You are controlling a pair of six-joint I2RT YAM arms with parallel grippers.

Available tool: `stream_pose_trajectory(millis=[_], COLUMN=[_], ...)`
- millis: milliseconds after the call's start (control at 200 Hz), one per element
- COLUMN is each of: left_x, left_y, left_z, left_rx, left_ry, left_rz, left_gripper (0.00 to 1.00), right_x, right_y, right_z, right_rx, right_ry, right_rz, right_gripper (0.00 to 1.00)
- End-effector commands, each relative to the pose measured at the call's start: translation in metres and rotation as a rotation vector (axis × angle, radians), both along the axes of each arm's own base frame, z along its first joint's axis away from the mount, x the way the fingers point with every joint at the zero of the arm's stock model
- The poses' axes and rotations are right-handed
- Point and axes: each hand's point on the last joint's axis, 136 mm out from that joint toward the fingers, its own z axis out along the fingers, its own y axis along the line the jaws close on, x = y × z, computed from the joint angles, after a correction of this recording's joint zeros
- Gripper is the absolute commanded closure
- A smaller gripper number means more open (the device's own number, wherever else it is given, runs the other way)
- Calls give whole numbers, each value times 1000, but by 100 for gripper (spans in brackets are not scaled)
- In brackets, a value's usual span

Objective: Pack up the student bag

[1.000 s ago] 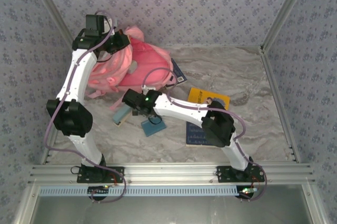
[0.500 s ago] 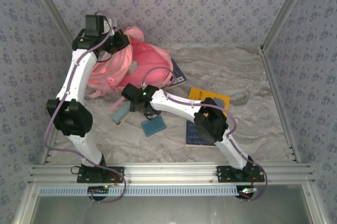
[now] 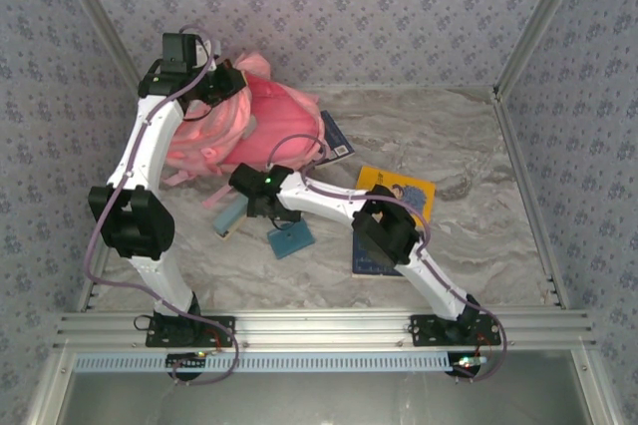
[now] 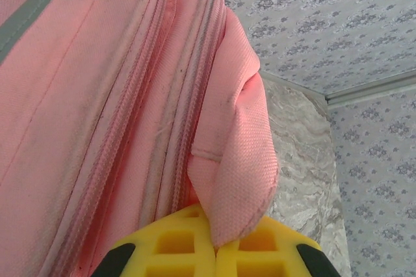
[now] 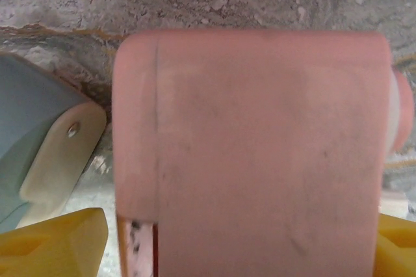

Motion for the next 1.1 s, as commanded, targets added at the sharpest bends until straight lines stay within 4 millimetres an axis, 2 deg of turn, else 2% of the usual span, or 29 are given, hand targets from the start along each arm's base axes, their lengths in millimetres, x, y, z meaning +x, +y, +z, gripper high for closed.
stream_pose_trajectory(millis=[0, 170, 430, 520, 680, 809, 879, 904, 1014, 1044, 1059, 1094], left_x=[3, 3, 0, -1, -9, -21, -30, -34, -48, -52, -54, -60], left_y=[9, 9, 7, 4, -2, -18, -31, -35, -52, -58, -60, -67], left_z=[27, 26, 28, 32, 43, 58, 69, 73, 86, 87, 98, 104], left_rx=[-18, -21, -35, -45, -39, -4, 27, 34, 45, 51, 50, 56], left_ry=[-83, -78, -81, -87, -116, -164, -200, -213, -255, -262, -290, -306], left_rz=[27, 26, 20, 13, -8, -62, -99, -113, -163, -180, -187, -209], left_gripper=[100, 100, 100, 100, 100, 100, 100, 100, 100, 100, 100, 100], right_x=[7, 13, 16, 16, 13, 2, -4, -6, -16, -18, -21, -24], right_y=[-9, -14, -32, -48, -77, -104, -127, -134, -170, -178, -185, -196], right_z=[-7, 3, 55, 74, 108, 139, 151, 163, 187, 200, 196, 204], right_rx=[-41, -73, -216, -251, -219, -163, -175, -161, -172, -163, -183, -188], right_ry=[6, -50, -244, -308, -424, -514, -564, -598, -673, -704, -706, -734], right_rz=[-11, 11, 118, 115, 117, 123, 119, 103, 117, 119, 128, 131], right_gripper=[21, 37, 61, 70, 77, 81, 84, 86, 92, 92, 93, 93])
